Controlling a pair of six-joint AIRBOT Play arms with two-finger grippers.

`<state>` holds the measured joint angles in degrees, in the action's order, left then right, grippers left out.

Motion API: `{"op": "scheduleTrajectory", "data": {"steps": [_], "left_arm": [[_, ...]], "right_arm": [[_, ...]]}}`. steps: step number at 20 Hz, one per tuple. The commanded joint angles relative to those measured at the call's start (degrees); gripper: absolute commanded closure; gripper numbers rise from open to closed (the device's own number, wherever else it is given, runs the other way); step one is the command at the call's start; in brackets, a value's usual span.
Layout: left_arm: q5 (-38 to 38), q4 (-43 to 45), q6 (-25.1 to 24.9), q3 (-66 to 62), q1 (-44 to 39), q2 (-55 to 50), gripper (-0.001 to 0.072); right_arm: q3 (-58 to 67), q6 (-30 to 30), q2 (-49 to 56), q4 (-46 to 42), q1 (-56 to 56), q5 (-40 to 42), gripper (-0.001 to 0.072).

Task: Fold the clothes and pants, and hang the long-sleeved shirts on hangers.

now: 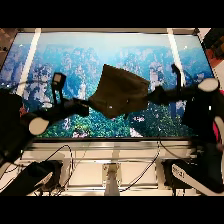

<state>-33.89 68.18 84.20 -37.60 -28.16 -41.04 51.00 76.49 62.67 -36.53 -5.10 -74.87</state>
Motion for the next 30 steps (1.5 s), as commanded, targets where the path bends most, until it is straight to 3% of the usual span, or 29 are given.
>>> {"op": "scheduleTrajectory", "data": {"steps": [1, 3, 5, 9, 11, 14, 17, 26, 30], "left_arm": [[-6.75, 14.27, 15.67, 4.72, -5.81, 6.05, 0.0702], [-12.72, 20.61, 19.23, 4.79, -9.05, 8.44, 0.0702], [-14.82, 21.18, 19.63, 4.79, -11.87, 10.36, 0.0702], [-14.49, 21.59, 22.14, 4.76, -14.36, 11.26, 0.0702], [-9.81, 24.57, 22.21, 4.33, -14.34, 11.21, 0.0702], [-0.72, 29.31, 28.24, 1.11, -11.91, 7.69, 0.0702], [2.25, 29.16, 27.69, -5.97, -7.72, -1.95, 0.0702], [16.39, 29.29, 25.94, -23.61, -0.98, -30.47, 0.0701], [23.93, 29.07, 25.97, -26.47, -0.79, -39.17, 0.0701]], "right_arm": [[-14.53, 3.5, -9.99, -1.33, 0.02, -0.63, 0.0686], [-20.02, 5.4, -13.86, -1.62, 0.02, -2.69, 0.0686], [-23.71, 7.13, -16.44, -2.38, 0.02, -4.44, 0.0686], [-25.7, 11.37, -18.14, -3.96, 0.02, -8.5, 0.0685], [-25.27, 12.15, -17.88, -3.89, 0.02, -7.54, 0.0684], [-23.61, 19.08, -17.84, -3.76, -0.66, 1.49, 0.0685], [-20.57, 22.23, -15.8, -3.63, -2.12, 13.18, 0.0684], [-5.95, 23.12, 6.01, -2.29, -2.16, 34.01, 0.0684], [-2.23, 23.1, 13.25, 0.68, -1.88, 38.16, 0.0684]]}}
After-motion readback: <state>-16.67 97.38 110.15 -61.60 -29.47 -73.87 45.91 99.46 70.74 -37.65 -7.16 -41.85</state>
